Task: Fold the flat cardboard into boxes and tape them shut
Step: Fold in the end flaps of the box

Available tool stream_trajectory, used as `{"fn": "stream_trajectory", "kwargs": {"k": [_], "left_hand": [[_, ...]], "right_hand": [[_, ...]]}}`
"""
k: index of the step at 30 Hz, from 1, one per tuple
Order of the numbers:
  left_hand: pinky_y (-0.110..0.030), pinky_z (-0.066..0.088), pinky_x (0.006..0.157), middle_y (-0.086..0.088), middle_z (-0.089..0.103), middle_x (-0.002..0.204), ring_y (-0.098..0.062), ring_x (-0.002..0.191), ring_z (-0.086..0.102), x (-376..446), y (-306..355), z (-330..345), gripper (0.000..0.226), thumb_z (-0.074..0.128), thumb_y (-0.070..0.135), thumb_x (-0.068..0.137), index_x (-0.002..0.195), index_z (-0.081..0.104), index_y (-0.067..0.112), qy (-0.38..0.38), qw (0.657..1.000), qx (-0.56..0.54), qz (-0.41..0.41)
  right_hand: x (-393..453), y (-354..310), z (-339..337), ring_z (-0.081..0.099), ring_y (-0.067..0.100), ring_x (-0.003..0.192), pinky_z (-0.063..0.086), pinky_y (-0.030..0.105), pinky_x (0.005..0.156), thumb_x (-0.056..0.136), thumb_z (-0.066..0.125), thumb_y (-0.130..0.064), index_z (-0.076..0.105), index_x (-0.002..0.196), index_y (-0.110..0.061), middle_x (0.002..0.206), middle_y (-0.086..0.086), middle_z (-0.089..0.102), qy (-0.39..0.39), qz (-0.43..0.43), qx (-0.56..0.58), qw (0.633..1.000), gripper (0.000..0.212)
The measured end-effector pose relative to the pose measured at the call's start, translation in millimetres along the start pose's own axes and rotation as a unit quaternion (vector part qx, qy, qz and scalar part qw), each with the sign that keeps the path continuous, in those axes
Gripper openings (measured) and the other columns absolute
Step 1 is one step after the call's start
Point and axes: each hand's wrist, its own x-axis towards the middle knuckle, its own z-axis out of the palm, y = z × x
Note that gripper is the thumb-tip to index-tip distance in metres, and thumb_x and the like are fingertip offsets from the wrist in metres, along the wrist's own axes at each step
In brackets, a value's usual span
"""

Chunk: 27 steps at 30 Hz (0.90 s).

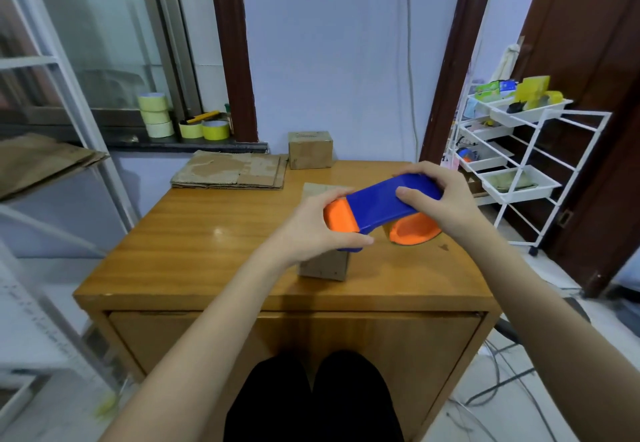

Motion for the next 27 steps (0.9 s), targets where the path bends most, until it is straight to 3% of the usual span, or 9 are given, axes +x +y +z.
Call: {"fn": "stream_trajectory", "kwargs": {"k": [2, 6, 10, 13, 15, 21, 27], "left_hand": [[-0.029, 0.05, 0.092, 0.012, 0.048, 0.129, -0.008, 0.114, 0.052, -3.2, 0.5, -5.6, 0.099, 0.074, 0.054, 0.061, 0.146, 0.029, 0.03, 0.008, 0.999, -0.045, -0.022], [-0.013, 0.052, 0.075, 0.01, 0.062, 0.116, -0.002, 0.097, 0.062, -8.8, -10.5, -17.6, 0.05, 0.049, 0.039, 0.096, 0.14, 0.044, 0.016, 0.086, 0.984, -0.142, -0.07], [-0.028, 0.058, 0.079, -0.006, 0.072, 0.101, -0.018, 0.091, 0.071, -13.8, -16.2, -8.4, 0.032, 0.047, 0.035, 0.099, 0.12, 0.057, 0.013, 0.063, 0.958, -0.249, -0.13], [-0.033, 0.058, 0.08, -0.011, 0.072, 0.099, -0.023, 0.091, 0.071, -12.3, -13.0, 4.4, 0.027, 0.048, 0.033, 0.099, 0.111, 0.059, 0.012, 0.074, 0.927, -0.336, -0.149], [-0.033, 0.057, 0.077, -0.012, 0.072, 0.098, -0.023, 0.09, 0.071, -10.4, -11.9, 10.5, 0.022, 0.051, 0.032, 0.097, 0.105, 0.06, 0.014, 0.075, 0.886, -0.434, -0.147], [-0.026, 0.057, 0.064, -0.012, 0.07, 0.101, -0.02, 0.087, 0.068, -7.4, -10.0, 20.5, 0.034, 0.057, 0.031, 0.092, 0.119, 0.058, 0.012, 0.081, 0.778, -0.601, -0.164], [-0.024, 0.055, 0.062, -0.013, 0.068, 0.093, -0.019, 0.081, 0.065, -5.1, 1.5, 27.7, 0.014, 0.054, 0.02, 0.095, 0.102, 0.058, 0.009, 0.126, 0.755, -0.612, -0.198]], "right_hand": [[-1.4, 0.7, 0.2, 0.061, -0.004, 0.08, 0.044, 0.01, 0.072, 0.069, 0.068, -0.032, 0.065, 0.088, -0.029, 0.09, -0.006, 0.067, 0.023, 0.001, 0.008, 1.0, 0.02], [-5.9, 4.2, -6.2, 0.06, -0.005, 0.079, 0.045, 0.011, 0.072, 0.064, 0.064, -0.043, 0.066, 0.09, -0.022, 0.087, -0.009, 0.066, 0.07, 0.015, 0.048, 0.996, 0.033], [-5.5, 2.2, -6.1, 0.06, -0.006, 0.079, 0.044, 0.01, 0.07, 0.065, 0.063, -0.044, 0.066, 0.091, -0.026, 0.081, -0.023, 0.068, 0.084, 0.028, 0.063, 0.994, 0.032], [-5.5, -1.1, -1.1, 0.06, -0.007, 0.078, 0.043, 0.009, 0.07, 0.065, 0.063, -0.043, 0.066, 0.092, -0.026, 0.081, -0.022, 0.067, 0.096, 0.026, 0.079, 0.992, 0.033], [-5.6, -3.7, 1.7, 0.06, -0.007, 0.079, 0.044, 0.009, 0.07, 0.065, 0.062, -0.043, 0.066, 0.092, -0.026, 0.084, -0.018, 0.067, 0.099, 0.022, 0.081, 0.992, 0.032], [-8.3, -4.5, 7.6, 0.06, -0.006, 0.08, 0.044, 0.009, 0.071, 0.066, 0.062, -0.044, 0.065, 0.093, -0.022, 0.09, -0.011, 0.065, 0.105, 0.017, 0.081, 0.991, 0.034], [-14.1, -9.3, 11.5, 0.059, -0.005, 0.082, 0.043, 0.009, 0.073, 0.068, 0.061, -0.05, 0.062, 0.093, -0.028, 0.091, -0.009, 0.063, 0.096, 0.01, 0.058, 0.994, 0.033]]}}
